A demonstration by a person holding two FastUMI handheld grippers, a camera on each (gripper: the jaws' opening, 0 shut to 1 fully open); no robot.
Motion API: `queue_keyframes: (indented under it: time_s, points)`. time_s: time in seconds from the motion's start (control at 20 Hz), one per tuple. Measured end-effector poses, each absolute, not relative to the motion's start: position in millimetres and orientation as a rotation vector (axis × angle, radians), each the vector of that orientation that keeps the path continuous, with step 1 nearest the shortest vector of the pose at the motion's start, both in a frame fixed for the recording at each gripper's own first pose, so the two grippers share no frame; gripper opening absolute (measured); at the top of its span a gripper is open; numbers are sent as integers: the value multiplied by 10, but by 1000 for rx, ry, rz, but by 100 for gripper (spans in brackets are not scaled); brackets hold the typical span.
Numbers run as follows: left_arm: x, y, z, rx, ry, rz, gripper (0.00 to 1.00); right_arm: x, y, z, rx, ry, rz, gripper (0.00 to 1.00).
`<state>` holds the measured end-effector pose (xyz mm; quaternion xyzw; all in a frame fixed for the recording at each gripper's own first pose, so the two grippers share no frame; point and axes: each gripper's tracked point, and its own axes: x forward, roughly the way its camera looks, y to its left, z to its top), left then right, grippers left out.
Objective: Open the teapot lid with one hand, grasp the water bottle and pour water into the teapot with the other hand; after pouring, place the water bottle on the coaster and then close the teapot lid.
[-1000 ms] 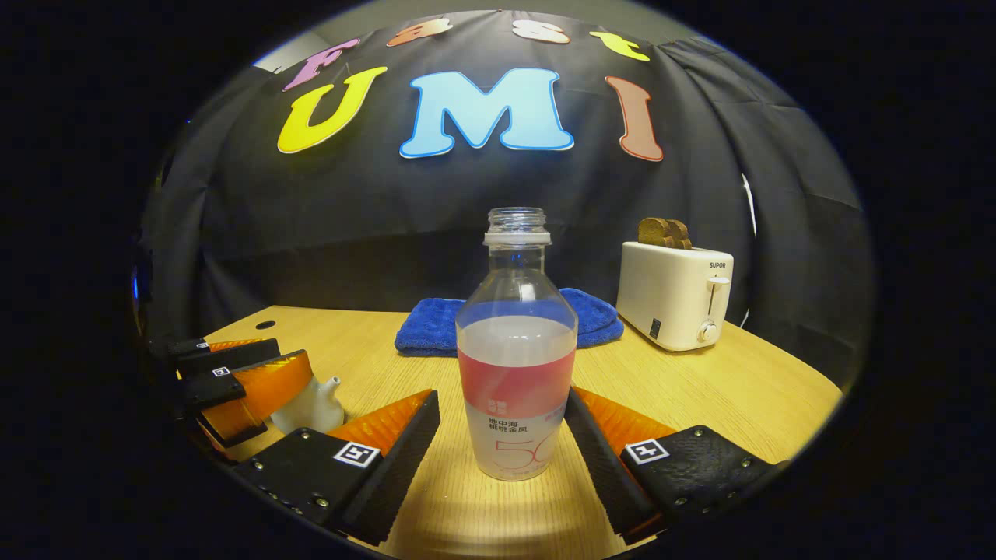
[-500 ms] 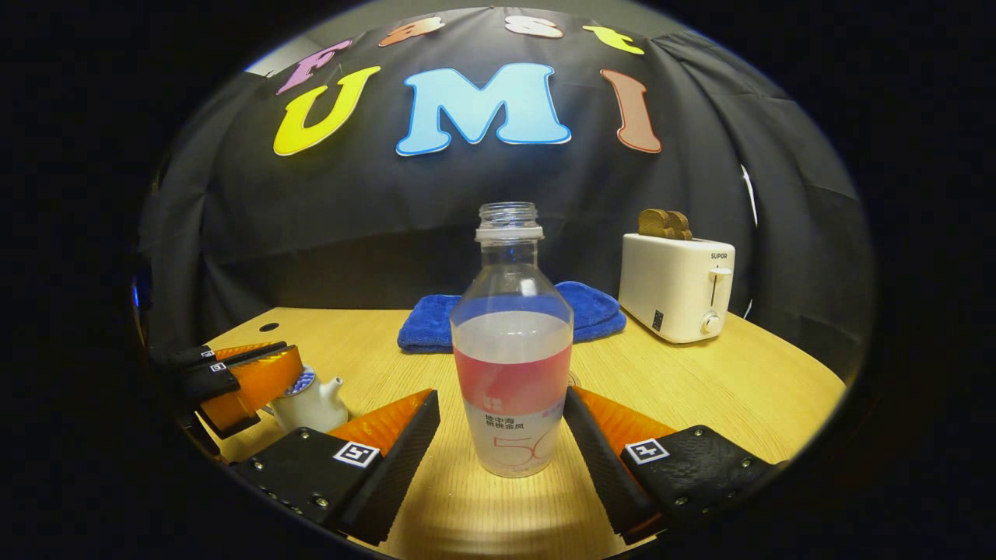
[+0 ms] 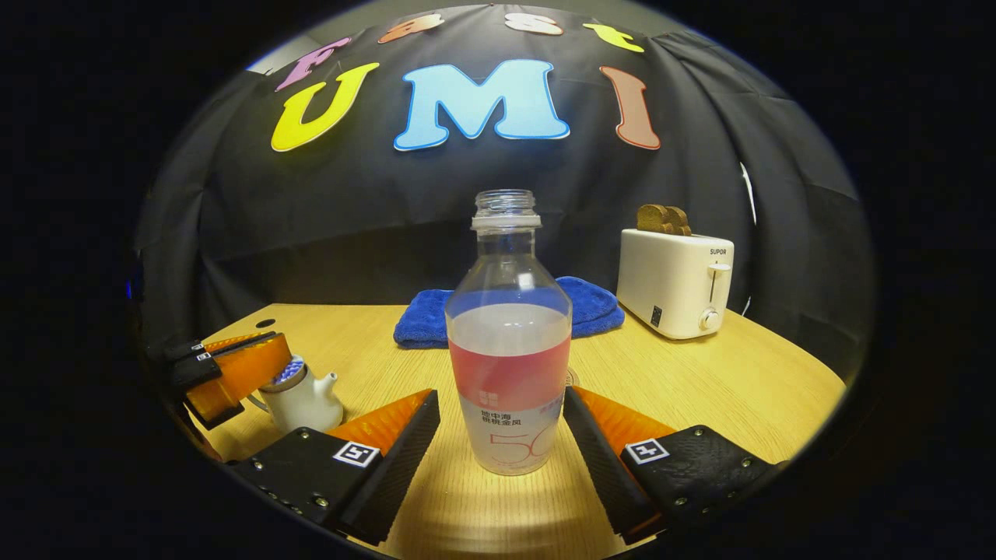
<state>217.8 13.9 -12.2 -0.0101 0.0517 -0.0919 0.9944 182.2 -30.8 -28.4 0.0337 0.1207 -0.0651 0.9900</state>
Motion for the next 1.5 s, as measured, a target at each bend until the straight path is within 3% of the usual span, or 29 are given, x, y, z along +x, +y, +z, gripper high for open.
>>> queue_keyframes:
  time_s: [0.35,1.25,1.3,1.4,1.45,1.5]
  points:
    - [2045,387,131,-52,-4,-130,13,1834,-352,-255,48,230,-145,99]
    - [1884,1349,-132,-38,20,-20,12,1889,-341,-181,11,183,-127,99]
    - [1886,1377,-131,-40,19,-14,13,1896,-355,-201,18,187,-132,91]
    - [1882,1385,-113,-57,16,-18,12,1895,-369,-215,17,195,-147,87]
    - [1884,1363,-110,-68,17,-26,12,1895,-358,-200,5,196,-151,77]
    - [1894,1342,-132,-74,23,-31,12,1894,-347,-199,-16,196,-156,76]
